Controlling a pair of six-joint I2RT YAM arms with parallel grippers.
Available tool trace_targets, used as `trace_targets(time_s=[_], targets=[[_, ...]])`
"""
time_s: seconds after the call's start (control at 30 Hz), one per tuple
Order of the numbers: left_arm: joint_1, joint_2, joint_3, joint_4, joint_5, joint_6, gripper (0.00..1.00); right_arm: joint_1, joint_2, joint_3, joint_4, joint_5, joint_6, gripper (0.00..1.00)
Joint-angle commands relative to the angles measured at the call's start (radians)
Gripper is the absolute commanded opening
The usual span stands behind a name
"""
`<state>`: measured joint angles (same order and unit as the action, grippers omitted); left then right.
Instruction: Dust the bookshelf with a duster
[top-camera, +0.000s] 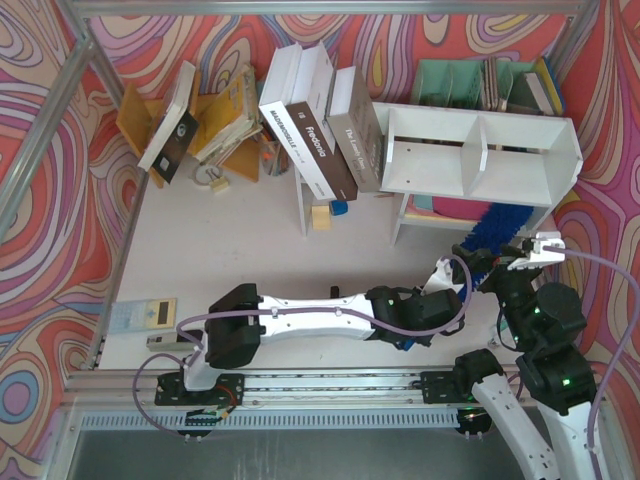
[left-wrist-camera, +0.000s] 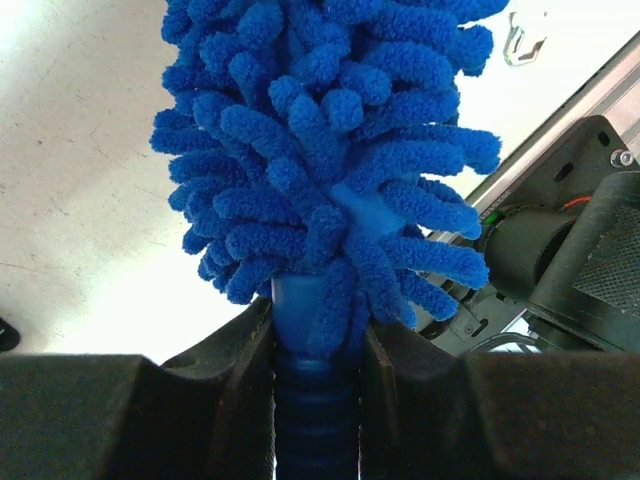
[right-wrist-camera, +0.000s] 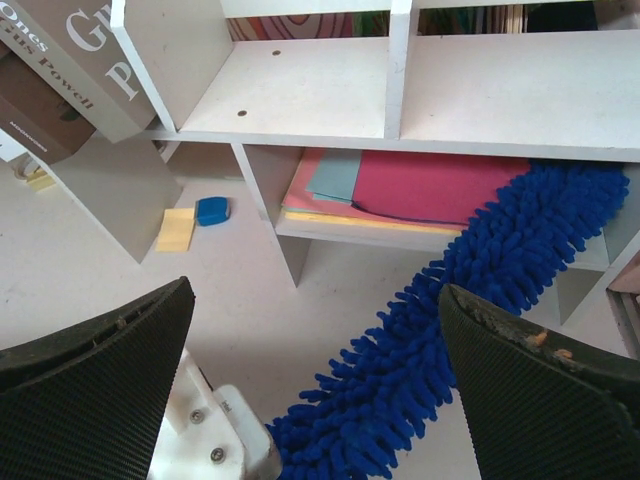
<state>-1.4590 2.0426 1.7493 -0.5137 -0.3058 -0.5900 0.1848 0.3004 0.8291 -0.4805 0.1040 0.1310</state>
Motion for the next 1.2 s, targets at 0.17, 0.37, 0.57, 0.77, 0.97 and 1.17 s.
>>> trace_targets(time_s=[0.17, 0.37, 0.57, 0.77, 0.97, 1.17], targets=[[-0.01, -0.038, -0.014, 0.02, 0.061, 0.049, 0.0, 0.007, -0.016, 0.009, 0.026, 0.034, 0.018, 0.99], [-0.025, -0.197, -0.231, 0.116, -0.002, 0.012, 0.0, 0.008, -0.005, 0.011, 0.023, 0.05, 0.03, 0.99], [-0.023, -0.274, -0.321, 0.199, -0.055, 0.01, 0.0, 0.007, 0.007, 0.011, 0.033, 0.055, 0.033, 0.99], [0.003, -0.204, -0.233, 0.207, -0.077, 0.015, 0.0, 0.008, 0.005, 0.007, 0.035, 0.063, 0.033, 0.99], [0.03, -0.13, -0.158, 0.193, -0.043, 0.024, 0.0, 0.008, -0.006, -0.001, 0.04, 0.063, 0.032, 0.99], [0.029, -0.127, -0.163, 0.196, 0.03, 0.04, 0.0, 0.007, -0.006, -0.002, 0.041, 0.08, 0.032, 0.99]])
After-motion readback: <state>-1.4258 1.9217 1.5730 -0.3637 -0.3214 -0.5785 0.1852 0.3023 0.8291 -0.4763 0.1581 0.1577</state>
